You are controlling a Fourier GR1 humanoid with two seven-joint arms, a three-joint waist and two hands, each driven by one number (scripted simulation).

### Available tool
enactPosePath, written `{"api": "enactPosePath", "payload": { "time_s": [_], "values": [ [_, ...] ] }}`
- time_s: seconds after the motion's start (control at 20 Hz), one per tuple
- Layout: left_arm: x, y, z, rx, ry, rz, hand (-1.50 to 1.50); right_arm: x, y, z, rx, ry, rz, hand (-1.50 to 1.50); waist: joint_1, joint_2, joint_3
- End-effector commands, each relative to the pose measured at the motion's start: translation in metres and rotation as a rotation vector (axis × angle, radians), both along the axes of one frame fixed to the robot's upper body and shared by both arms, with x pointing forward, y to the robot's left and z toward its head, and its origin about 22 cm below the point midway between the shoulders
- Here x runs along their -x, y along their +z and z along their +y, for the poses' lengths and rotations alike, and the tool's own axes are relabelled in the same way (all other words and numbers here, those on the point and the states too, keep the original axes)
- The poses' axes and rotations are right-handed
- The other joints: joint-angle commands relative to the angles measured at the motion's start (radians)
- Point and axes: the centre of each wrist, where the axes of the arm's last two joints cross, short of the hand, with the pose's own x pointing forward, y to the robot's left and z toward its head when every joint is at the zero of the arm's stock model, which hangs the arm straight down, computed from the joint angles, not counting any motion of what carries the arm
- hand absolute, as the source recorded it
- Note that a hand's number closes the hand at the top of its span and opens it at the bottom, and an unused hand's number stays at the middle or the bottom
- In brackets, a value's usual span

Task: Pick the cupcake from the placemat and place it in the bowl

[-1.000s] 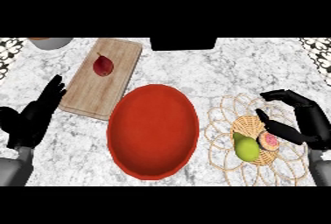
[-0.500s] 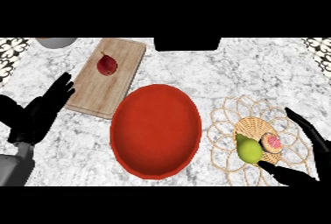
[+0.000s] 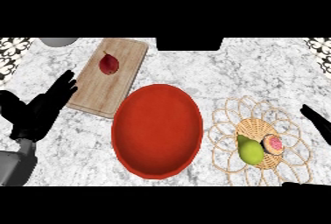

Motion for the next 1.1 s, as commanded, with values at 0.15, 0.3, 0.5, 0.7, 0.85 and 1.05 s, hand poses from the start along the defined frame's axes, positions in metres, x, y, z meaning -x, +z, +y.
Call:
{"api": "enactPosePath", "payload": {
  "time_s": [0.15,0.3,0.5,0.7,0.85,1.05],
  "values": [
    [-0.006,0.007,-0.006,0.004,-0.016,-0.010,0.00,0.003,0.062,0.039,0.207,-0.012,0.209,-1.50,0.017,0.003,0.001],
    [-0.009,0.017,-0.017,0.004,-0.038,-0.021,0.00,-0.018,0.061,0.057,0.244,-0.030,0.289,-1.50,0.035,0.005,0.002],
    [-0.014,-0.002,0.008,-0.007,-0.013,0.009,0.00,-0.024,0.056,0.072,0.304,-0.041,0.378,-1.50,0.019,0.006,0.003],
    [-0.005,0.020,-0.007,0.000,-0.026,0.000,0.00,-0.045,0.064,0.069,0.357,-0.063,0.463,-1.50,0.023,0.002,0.004],
    [0.009,0.008,0.004,0.006,-0.021,0.009,0.00,-0.034,0.068,0.074,0.357,-0.071,0.470,-1.50,0.015,0.000,0.004],
    [-0.007,0.008,-0.011,-0.004,-0.018,-0.007,0.00,-0.043,0.055,0.100,0.367,-0.074,0.478,-1.50,0.015,0.002,0.004]
  ]
}}
